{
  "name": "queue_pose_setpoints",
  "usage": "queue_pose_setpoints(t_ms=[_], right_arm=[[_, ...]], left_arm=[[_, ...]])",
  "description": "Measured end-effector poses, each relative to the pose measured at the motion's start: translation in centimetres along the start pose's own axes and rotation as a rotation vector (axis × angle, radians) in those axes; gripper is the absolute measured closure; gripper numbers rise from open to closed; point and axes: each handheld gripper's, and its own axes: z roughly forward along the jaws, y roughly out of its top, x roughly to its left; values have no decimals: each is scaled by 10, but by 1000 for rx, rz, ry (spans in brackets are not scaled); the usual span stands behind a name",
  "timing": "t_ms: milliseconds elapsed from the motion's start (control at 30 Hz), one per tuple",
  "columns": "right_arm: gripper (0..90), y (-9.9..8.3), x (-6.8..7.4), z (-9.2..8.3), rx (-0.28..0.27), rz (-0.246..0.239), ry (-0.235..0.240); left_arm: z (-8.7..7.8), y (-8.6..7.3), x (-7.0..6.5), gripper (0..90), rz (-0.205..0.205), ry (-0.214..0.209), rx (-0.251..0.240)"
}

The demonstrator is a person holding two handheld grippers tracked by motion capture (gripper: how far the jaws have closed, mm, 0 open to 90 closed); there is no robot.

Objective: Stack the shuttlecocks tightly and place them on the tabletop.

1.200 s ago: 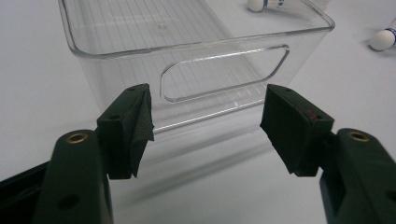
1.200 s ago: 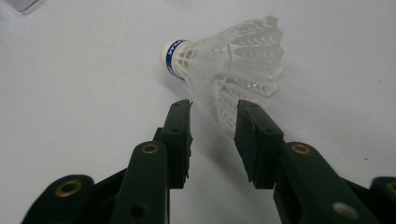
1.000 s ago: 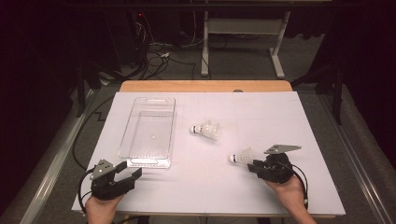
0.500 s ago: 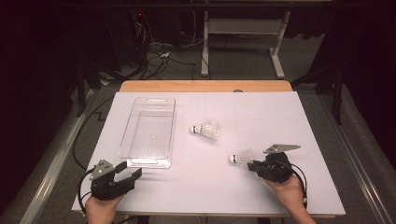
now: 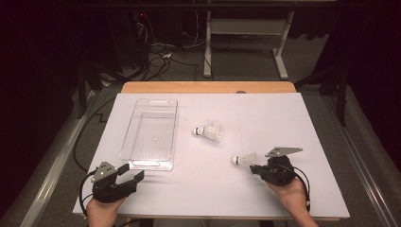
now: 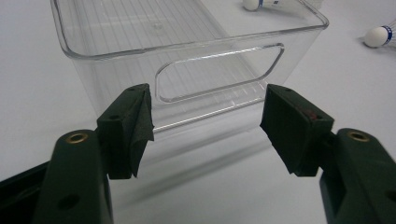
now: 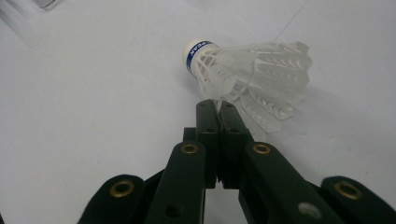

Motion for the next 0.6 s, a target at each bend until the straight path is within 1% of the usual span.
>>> queue_pose_setpoints(t_ms=[200, 400, 600], right_arm=[[900, 1, 0, -1, -5, -5, 7], [900, 2, 0, -4, -19, 5, 12], [900, 5, 2, -5, -16, -8, 15]], left_arm=[[0, 0, 0, 346, -3, 4, 0], [1, 0, 0, 346, -1, 4, 4], [0, 0, 1, 346, -7, 0, 1]])
